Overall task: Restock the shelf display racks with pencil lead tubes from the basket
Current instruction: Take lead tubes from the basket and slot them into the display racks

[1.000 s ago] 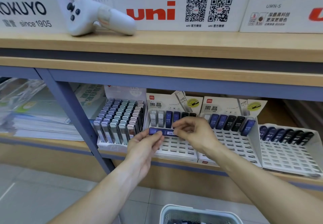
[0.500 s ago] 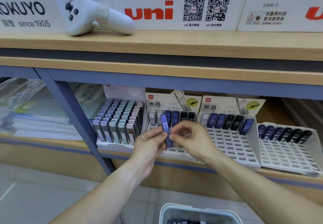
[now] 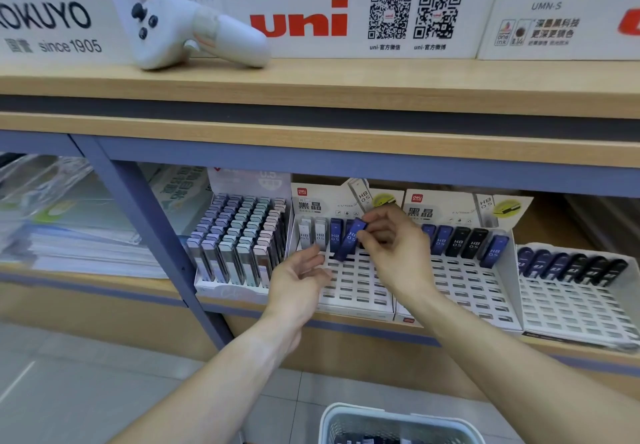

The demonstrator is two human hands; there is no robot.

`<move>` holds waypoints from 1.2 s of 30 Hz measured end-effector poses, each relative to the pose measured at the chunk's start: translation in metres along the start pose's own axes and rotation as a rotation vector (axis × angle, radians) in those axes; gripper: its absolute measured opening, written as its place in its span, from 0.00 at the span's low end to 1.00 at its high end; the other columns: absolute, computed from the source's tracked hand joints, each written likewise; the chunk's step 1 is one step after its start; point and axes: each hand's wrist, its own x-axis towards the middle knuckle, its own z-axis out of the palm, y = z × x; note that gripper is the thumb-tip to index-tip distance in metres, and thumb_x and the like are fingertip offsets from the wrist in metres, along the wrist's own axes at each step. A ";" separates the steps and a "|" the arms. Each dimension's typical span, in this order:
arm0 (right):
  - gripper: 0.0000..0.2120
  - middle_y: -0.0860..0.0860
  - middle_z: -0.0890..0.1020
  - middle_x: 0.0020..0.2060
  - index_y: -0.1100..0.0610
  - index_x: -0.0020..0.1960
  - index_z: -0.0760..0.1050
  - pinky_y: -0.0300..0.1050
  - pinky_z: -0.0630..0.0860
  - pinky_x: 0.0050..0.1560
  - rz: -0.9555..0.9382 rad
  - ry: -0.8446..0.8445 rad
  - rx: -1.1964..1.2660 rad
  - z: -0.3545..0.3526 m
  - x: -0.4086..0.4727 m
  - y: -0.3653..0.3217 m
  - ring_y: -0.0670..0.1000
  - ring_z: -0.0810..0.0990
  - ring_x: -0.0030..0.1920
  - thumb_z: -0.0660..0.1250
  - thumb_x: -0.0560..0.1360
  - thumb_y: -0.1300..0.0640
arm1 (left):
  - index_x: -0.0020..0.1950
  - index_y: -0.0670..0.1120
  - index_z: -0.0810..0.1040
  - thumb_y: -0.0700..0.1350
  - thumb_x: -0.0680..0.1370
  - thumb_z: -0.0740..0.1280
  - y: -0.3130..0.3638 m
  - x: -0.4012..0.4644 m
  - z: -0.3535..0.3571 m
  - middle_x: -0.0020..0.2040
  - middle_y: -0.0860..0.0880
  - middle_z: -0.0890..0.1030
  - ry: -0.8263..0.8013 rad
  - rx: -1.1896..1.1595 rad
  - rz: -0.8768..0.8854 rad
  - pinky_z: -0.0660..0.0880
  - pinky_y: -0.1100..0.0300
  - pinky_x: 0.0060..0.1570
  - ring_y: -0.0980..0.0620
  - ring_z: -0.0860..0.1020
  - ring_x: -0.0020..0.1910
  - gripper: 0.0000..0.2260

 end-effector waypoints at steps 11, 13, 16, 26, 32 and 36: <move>0.11 0.41 0.82 0.40 0.49 0.50 0.77 0.35 0.80 0.44 -0.055 -0.012 -0.165 0.014 0.003 0.016 0.39 0.81 0.42 0.73 0.75 0.64 | 0.71 0.45 0.76 0.32 0.80 0.68 -0.003 0.003 -0.003 0.61 0.52 0.82 -0.011 0.111 -0.024 0.75 0.73 0.46 0.64 0.78 0.56 0.21; 0.11 0.42 0.82 0.40 0.50 0.51 0.78 0.33 0.79 0.44 -0.073 -0.032 -0.188 0.015 0.003 0.016 0.39 0.81 0.42 0.72 0.75 0.64 | 0.71 0.45 0.75 0.32 0.80 0.67 -0.003 0.003 -0.003 0.62 0.52 0.81 -0.014 0.121 -0.024 0.74 0.74 0.44 0.65 0.78 0.55 0.20; 0.11 0.43 0.83 0.44 0.51 0.53 0.80 0.36 0.80 0.49 -0.136 -0.078 -0.243 0.015 0.005 0.013 0.40 0.81 0.44 0.71 0.76 0.65 | 0.72 0.44 0.75 0.32 0.80 0.67 -0.003 0.003 -0.003 0.62 0.51 0.81 -0.019 0.136 -0.022 0.74 0.75 0.44 0.65 0.78 0.53 0.21; 0.21 0.47 0.81 0.52 0.50 0.68 0.77 0.49 0.81 0.53 -0.181 -0.233 -0.378 0.014 -0.002 0.014 0.46 0.80 0.46 0.70 0.77 0.63 | 0.74 0.46 0.74 0.33 0.80 0.68 0.003 0.000 -0.007 0.63 0.50 0.81 -0.063 0.108 -0.038 0.73 0.68 0.54 0.57 0.79 0.60 0.23; 0.18 0.43 0.81 0.49 0.45 0.66 0.75 0.49 0.81 0.49 -0.174 -0.307 -0.368 -0.008 -0.025 0.005 0.43 0.81 0.45 0.71 0.77 0.53 | 0.69 0.47 0.77 0.36 0.80 0.69 0.004 -0.011 -0.004 0.59 0.50 0.83 -0.114 0.093 -0.023 0.78 0.62 0.57 0.54 0.82 0.57 0.18; 0.16 0.42 0.82 0.49 0.45 0.64 0.75 0.47 0.80 0.52 -0.176 -0.408 -0.421 -0.032 -0.054 0.001 0.42 0.81 0.48 0.71 0.77 0.47 | 0.64 0.45 0.81 0.37 0.80 0.70 0.001 -0.029 -0.003 0.55 0.45 0.86 -0.172 0.113 -0.034 0.81 0.60 0.56 0.48 0.85 0.54 0.12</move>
